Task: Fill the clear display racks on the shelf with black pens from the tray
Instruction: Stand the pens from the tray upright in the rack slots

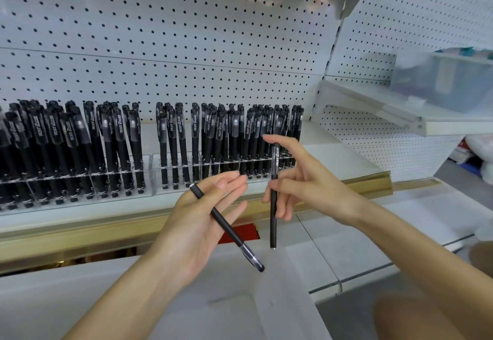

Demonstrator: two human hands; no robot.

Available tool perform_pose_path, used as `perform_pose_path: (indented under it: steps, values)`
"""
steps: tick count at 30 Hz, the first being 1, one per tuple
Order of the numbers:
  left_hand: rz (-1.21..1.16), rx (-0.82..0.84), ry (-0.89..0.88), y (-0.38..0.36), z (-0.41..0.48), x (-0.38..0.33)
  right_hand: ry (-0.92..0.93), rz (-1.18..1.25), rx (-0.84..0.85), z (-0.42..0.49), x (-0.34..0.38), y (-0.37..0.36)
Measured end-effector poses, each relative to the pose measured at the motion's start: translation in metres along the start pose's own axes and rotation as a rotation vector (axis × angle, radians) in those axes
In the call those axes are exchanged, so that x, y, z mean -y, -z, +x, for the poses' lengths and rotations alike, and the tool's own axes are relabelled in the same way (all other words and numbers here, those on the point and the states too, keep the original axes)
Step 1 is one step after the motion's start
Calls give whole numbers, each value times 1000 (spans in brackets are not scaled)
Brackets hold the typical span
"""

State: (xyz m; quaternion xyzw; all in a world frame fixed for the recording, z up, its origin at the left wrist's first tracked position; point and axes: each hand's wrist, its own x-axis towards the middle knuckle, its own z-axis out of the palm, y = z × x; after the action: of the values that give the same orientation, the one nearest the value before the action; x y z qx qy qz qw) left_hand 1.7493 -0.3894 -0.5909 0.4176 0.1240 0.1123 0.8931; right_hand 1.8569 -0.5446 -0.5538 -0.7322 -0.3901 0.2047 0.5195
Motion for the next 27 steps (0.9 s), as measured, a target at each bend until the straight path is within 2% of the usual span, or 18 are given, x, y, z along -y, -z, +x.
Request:
perform_pose_path:
  steps: [6,8,12,15,19,22,27]
  values:
    - [0,14,3,1,-1,1,104,-2,-144,5,-1,11]
    - [-2,22,8,0,-1,0,162,-26,-268,7,4,25]
    - [-9,30,12,-2,-1,-1,250,-34,-635,21,9,65]
    - [-20,38,16,-4,-2,-1,274,-102,-780,35,2,80]
    - [-16,47,10,-6,-2,0,305,-260,-785,45,-11,78]
    - [-5,46,2,-5,-2,-2,306,-282,-750,50,-17,77]
    - [-1,32,-4,1,0,-5,242,-403,-568,56,-23,76]
